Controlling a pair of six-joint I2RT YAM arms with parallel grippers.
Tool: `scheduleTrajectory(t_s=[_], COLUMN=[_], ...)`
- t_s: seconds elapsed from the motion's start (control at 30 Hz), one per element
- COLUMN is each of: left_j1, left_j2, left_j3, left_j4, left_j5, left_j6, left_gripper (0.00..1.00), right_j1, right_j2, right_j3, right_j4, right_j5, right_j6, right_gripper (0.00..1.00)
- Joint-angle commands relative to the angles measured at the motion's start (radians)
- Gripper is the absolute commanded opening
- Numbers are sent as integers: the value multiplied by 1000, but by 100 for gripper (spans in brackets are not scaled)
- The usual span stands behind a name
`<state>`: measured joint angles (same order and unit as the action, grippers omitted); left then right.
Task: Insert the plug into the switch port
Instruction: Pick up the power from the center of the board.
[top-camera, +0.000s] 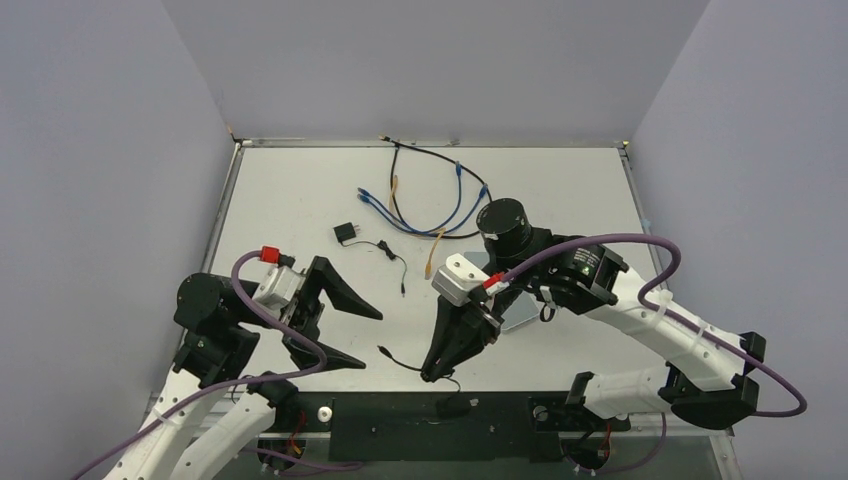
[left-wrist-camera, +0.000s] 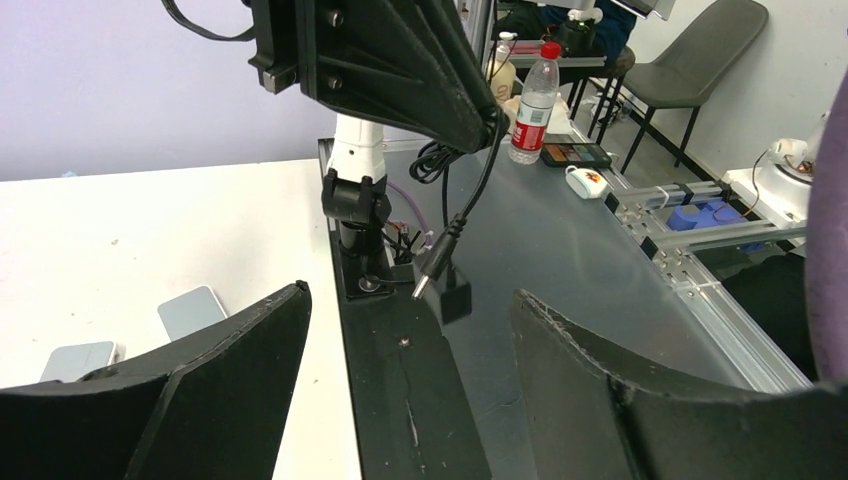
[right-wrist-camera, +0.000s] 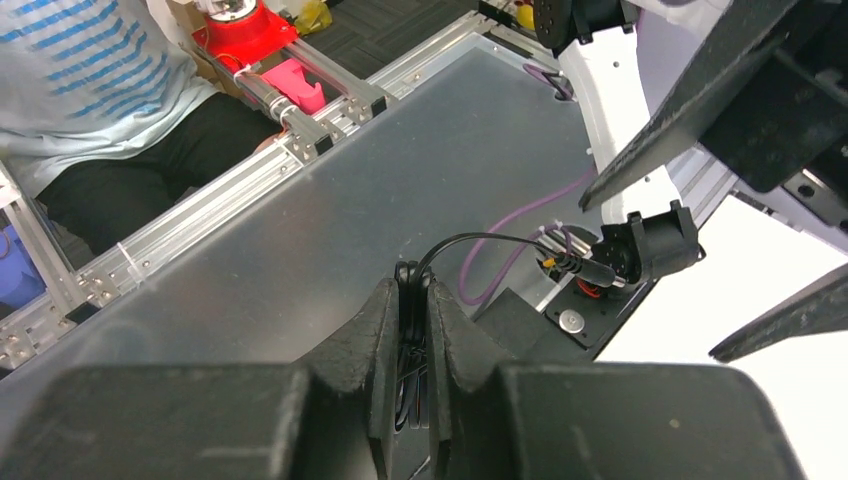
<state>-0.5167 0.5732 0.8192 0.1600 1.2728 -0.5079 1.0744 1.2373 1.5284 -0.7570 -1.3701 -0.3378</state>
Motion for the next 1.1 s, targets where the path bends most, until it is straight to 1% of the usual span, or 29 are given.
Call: scheduleTrajectory(t_s=[0.0, 0.1, 0.23, 0.4, 0.63, 0.77, 1.07], left_j1=[-11, -16, -25, -34, -48, -51, -51], left_j2=[19, 32, 37, 39, 37, 34, 33], left_j3=[2, 5, 7, 17, 20, 26, 43], left_j4=[14, 13, 7, -29, -59, -72, -98], left_j5=[16, 28, 44, 60, 73, 73, 67], left_j6=[47, 49, 56, 84, 113, 121, 142], left_gripper=[70, 68, 63, 54, 43, 41, 42], right_j1=[5, 5, 3, 4, 2, 3, 10], right_j2=[21, 46, 64, 72, 77, 83, 98], right_j3=[75, 112, 136, 130, 126, 123, 97], right_j4=[50, 64, 101, 177, 212, 220, 226], right_j5=[-69, -69, -69, -69, -68, -67, -69], right_j6=[-5, 18, 55, 117, 156, 164, 164], right_gripper=[0, 0, 0, 0, 0, 0, 0])
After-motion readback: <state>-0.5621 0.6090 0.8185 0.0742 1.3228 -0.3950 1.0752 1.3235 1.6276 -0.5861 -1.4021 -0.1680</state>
